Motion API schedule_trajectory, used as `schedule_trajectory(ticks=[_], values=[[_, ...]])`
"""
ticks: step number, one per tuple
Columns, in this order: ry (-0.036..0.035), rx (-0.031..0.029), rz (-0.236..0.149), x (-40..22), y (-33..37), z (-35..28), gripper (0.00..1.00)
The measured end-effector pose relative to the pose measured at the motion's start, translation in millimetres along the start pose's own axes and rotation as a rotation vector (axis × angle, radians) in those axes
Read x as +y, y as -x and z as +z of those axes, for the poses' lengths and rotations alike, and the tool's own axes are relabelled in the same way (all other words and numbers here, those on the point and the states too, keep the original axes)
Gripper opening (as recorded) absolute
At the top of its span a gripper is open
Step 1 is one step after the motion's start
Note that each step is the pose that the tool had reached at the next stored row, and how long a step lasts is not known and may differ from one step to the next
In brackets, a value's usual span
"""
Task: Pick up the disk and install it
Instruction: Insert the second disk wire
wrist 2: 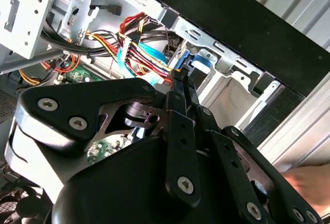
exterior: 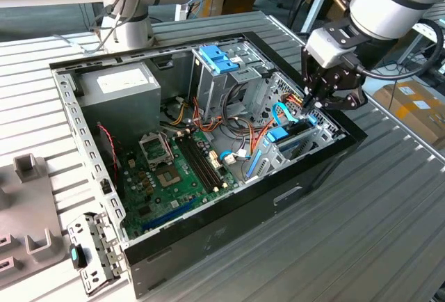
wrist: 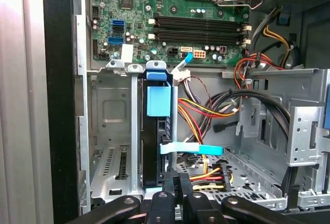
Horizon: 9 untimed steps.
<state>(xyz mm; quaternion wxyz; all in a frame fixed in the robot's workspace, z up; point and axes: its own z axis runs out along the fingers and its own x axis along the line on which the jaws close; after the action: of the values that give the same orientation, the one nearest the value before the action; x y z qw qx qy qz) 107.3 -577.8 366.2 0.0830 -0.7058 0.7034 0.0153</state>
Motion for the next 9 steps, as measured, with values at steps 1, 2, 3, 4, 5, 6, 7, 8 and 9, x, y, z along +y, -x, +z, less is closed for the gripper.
schedule_trajectory(ticks=[1, 2, 3, 4, 5, 6, 7, 8, 9], values=[[0.0, -0.0004, 0.0, 0.1, -0.1, 0.1, 0.16], [-0.0001, -0.0011, 0.0, 0.1, -0.5, 0.2, 0.16], [0.0001, -0.0023, -0.001, 0.3, -1.2, 0.3, 0.16], [0.0005, -0.004, -0.004, 0.9, -2.5, 0.6, 0.16], [0.0007, -0.0049, -0.006, 1.3, -3.4, 0.9, 0.16], [0.001, -0.0074, -0.008, 1.6, -4.4, 1.5, 0.16], [0.0013, -0.0084, -0.009, 1.8, -4.9, 2.0, 0.16], [0.0015, -0.009, -0.011, 1.9, -5.2, 2.5, 0.16], [0.0018, -0.0096, -0.014, 2.3, -5.7, 3.1, 0.16]])
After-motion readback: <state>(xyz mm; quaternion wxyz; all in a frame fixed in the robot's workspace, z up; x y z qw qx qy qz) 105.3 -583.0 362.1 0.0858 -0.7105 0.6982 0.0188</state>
